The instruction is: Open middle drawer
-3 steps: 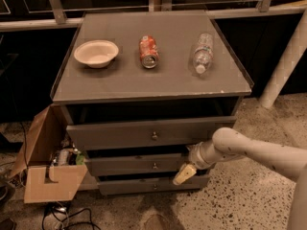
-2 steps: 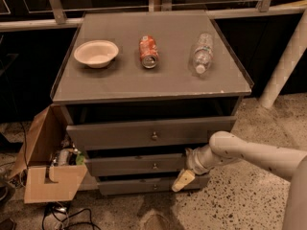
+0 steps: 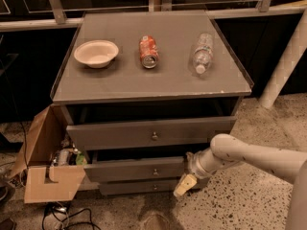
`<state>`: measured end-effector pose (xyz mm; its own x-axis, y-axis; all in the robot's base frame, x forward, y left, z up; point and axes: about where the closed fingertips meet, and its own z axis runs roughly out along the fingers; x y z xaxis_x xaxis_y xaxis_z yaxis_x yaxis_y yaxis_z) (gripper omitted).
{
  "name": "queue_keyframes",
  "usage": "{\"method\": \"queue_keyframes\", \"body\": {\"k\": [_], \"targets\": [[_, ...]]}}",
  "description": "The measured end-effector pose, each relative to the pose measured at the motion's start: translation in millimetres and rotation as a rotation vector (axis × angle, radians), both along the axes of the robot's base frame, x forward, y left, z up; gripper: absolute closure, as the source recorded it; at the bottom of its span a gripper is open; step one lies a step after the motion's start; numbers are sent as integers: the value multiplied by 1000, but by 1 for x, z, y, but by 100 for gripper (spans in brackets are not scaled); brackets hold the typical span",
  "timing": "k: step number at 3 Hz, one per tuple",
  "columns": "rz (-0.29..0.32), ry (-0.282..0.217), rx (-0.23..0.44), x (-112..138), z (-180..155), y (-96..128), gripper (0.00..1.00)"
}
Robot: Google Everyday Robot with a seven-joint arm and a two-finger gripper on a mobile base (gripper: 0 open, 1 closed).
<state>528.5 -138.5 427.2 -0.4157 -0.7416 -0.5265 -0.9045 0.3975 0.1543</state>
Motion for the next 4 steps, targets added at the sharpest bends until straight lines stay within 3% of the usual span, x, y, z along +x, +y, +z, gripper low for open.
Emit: {"method": "queue_keyframes", "body": {"k": [1,2,3,4], "targets": [[2,6,-1,-10,7,-6,0],[-20,48,-14,-47,14,-28,0],[-20,48,-13,-46,15,-28,0],[-8,-86,40,-1,62,-20,0]]}}
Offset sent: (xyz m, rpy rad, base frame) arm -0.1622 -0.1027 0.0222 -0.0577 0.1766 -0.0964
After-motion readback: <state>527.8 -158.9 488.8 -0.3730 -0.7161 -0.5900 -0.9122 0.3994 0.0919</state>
